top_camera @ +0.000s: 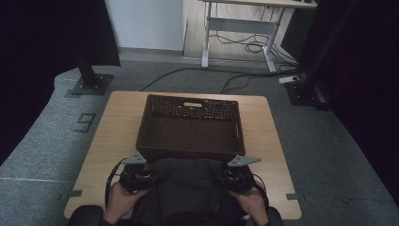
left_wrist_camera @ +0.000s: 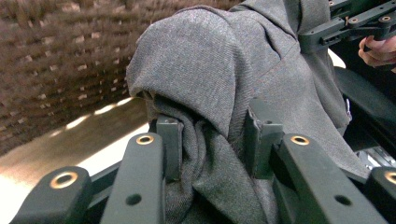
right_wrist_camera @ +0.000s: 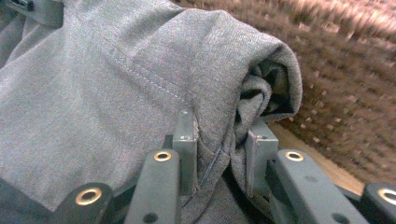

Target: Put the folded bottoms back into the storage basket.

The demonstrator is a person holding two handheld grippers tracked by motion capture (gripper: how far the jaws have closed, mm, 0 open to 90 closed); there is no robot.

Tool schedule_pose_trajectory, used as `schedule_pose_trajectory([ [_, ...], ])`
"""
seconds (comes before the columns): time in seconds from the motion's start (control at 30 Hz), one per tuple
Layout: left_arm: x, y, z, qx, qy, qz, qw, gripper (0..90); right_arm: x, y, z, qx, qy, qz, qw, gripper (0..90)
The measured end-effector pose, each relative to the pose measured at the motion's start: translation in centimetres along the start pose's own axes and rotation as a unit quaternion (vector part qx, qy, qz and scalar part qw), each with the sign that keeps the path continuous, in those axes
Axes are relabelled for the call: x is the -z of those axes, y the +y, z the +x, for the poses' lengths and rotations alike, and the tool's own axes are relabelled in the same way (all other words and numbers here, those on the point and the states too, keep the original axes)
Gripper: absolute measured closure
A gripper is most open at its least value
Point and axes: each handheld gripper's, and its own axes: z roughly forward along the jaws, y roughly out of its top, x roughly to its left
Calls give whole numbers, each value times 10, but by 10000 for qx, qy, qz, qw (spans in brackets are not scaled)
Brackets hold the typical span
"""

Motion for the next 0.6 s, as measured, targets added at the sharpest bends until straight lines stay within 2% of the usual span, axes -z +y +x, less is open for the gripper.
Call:
schedule_pose_trajectory([
  [0.13,7,7,-1,-4,-47,-97,9999,642,9,8,-1,-18,75,-150,9999,712],
  [0.37,15,20,-3,-31,-62,-170,9998,642,20,26,0,91,47,-255,9996,715],
  [0.6,27,41,-5,-115,-69,-244,9996,642,31,43,-2,142,80,-359,9992,717],
])
